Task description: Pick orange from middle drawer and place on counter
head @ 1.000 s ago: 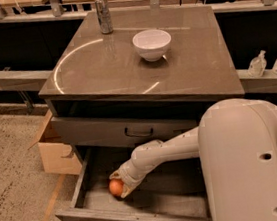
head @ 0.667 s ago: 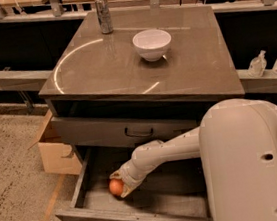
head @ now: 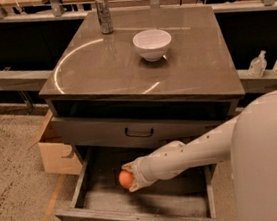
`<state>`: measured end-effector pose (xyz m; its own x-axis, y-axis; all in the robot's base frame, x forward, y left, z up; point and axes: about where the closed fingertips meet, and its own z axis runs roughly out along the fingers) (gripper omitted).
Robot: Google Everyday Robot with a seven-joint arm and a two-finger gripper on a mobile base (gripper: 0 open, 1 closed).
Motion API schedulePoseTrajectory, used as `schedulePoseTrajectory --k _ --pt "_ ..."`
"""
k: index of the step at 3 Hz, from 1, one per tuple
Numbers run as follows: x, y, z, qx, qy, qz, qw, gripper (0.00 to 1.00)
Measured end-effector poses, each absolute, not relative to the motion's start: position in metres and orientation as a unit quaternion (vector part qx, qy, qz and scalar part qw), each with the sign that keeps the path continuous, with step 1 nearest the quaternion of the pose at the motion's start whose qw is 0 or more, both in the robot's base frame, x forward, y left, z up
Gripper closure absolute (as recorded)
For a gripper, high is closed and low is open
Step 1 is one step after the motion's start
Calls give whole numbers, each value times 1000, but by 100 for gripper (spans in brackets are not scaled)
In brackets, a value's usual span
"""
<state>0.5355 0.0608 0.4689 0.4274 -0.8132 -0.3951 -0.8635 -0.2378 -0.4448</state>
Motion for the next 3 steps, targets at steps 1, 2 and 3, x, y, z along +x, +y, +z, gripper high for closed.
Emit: schedulePoseTrajectory --k 1,2,3 --pt "518 32 514 -734 588 17 339 100" --pt "474 10 539 -706 620 16 342 100" --pt "426 -1 567 -678 648 19 346 100"
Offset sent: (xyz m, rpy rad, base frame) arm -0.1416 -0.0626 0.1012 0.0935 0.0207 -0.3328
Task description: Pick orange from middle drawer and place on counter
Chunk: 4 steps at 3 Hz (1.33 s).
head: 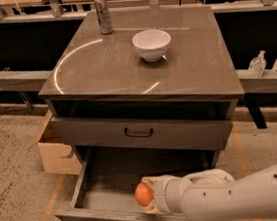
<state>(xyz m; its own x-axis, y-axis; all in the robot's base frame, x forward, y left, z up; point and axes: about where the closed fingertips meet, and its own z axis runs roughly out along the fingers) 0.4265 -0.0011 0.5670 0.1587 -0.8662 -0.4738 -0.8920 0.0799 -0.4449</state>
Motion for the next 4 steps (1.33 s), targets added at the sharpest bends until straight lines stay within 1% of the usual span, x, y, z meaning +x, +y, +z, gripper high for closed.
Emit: schedulePoseTrajectory --k 1,2,4 --pt "387 -26 622 -632 681 -15 370 100" --pt "375 -41 664 -607 693 -52 386 100" --pt "372 -81 743 -604 671 -149 403 100"
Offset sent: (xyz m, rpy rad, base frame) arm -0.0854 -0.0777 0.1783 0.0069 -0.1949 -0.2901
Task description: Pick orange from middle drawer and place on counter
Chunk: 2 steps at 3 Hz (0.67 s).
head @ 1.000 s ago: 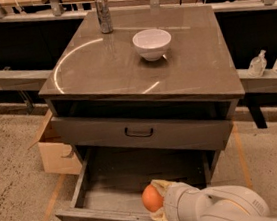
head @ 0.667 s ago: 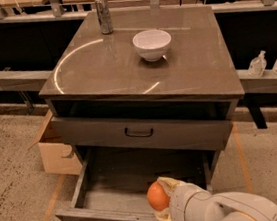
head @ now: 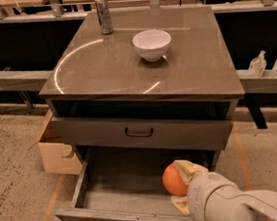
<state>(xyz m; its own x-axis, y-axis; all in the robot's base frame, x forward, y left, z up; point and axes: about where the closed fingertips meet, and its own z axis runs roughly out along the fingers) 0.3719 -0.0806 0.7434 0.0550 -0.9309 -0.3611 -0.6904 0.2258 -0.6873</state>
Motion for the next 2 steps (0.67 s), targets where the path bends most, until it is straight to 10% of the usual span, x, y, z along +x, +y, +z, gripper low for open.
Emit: schedulePoseTrajectory --k 2 --pt "390 -137 817 -629 626 -257 383 100"
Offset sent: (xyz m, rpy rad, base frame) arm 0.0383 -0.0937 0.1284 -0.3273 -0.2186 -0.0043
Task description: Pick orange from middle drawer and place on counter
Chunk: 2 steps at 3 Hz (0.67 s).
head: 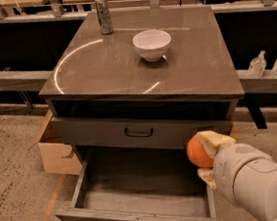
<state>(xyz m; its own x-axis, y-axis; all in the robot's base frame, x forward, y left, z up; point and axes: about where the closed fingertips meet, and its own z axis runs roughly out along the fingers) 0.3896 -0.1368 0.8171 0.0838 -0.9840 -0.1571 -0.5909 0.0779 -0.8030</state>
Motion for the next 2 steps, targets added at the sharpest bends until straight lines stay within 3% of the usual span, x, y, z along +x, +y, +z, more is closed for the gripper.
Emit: schedulePoseTrajectory --k 2 --pt "433 -171 873 -633 578 -317 407 100"
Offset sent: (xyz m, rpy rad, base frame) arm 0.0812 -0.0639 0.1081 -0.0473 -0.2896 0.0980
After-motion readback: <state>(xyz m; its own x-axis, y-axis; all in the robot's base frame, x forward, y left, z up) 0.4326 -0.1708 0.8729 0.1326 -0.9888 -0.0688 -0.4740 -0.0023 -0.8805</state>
